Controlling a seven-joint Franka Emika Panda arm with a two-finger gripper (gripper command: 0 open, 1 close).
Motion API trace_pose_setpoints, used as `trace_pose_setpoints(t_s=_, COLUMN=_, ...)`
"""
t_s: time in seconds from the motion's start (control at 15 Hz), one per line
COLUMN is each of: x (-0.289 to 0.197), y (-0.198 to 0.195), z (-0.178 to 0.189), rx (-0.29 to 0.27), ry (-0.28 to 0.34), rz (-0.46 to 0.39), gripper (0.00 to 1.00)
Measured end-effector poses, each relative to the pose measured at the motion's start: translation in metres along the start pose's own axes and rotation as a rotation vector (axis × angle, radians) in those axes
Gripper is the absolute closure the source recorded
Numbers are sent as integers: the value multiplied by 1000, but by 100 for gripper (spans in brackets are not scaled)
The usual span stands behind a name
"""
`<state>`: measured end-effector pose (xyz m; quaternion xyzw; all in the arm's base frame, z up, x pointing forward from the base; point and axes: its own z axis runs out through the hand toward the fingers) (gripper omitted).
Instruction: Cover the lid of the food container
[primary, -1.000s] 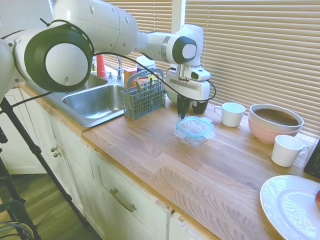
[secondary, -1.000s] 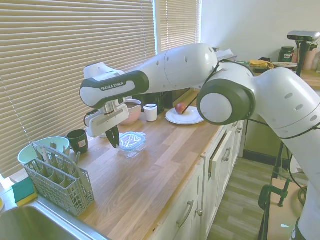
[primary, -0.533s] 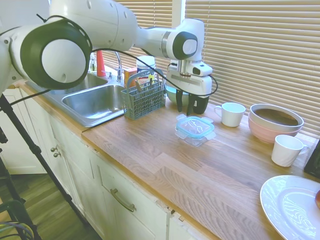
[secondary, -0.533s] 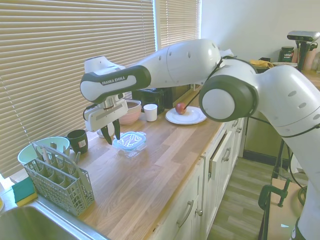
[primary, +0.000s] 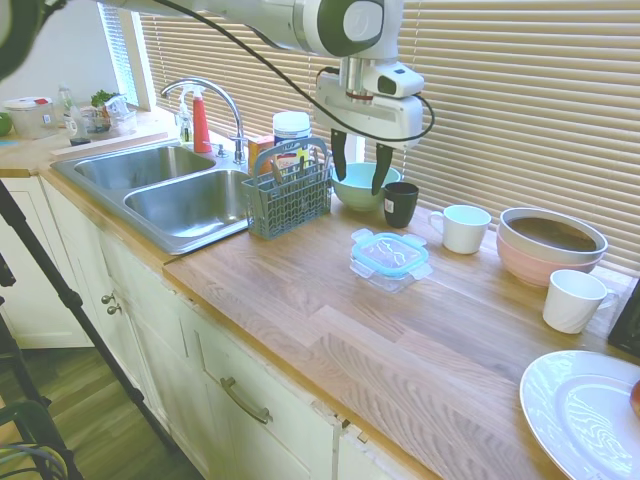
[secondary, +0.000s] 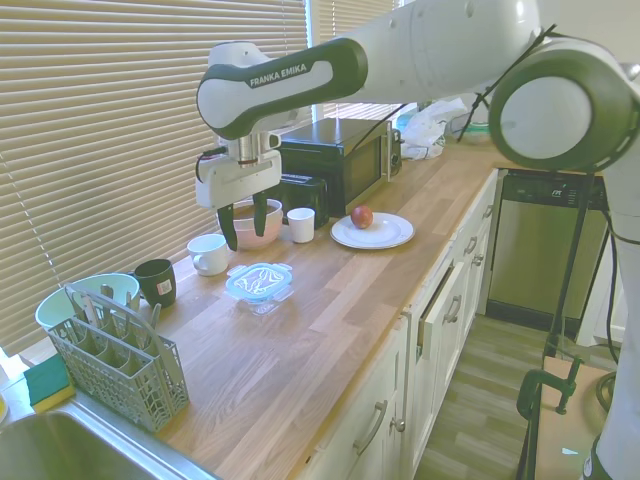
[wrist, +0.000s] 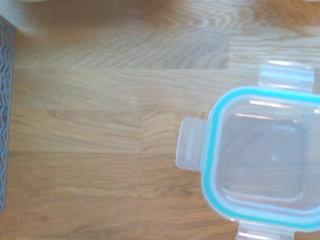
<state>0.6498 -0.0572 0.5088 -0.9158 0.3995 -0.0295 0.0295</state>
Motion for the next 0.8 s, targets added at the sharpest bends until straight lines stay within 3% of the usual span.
trace_pose_setpoints(t_s=0.4, x=-57, y=30, z=38, rx=-28, ry=23, rz=23, gripper=0)
trace_pose_setpoints(t_s=0.8, x=-110, y=101, z=72, rx=-22, ry=13, rz=48, gripper=0)
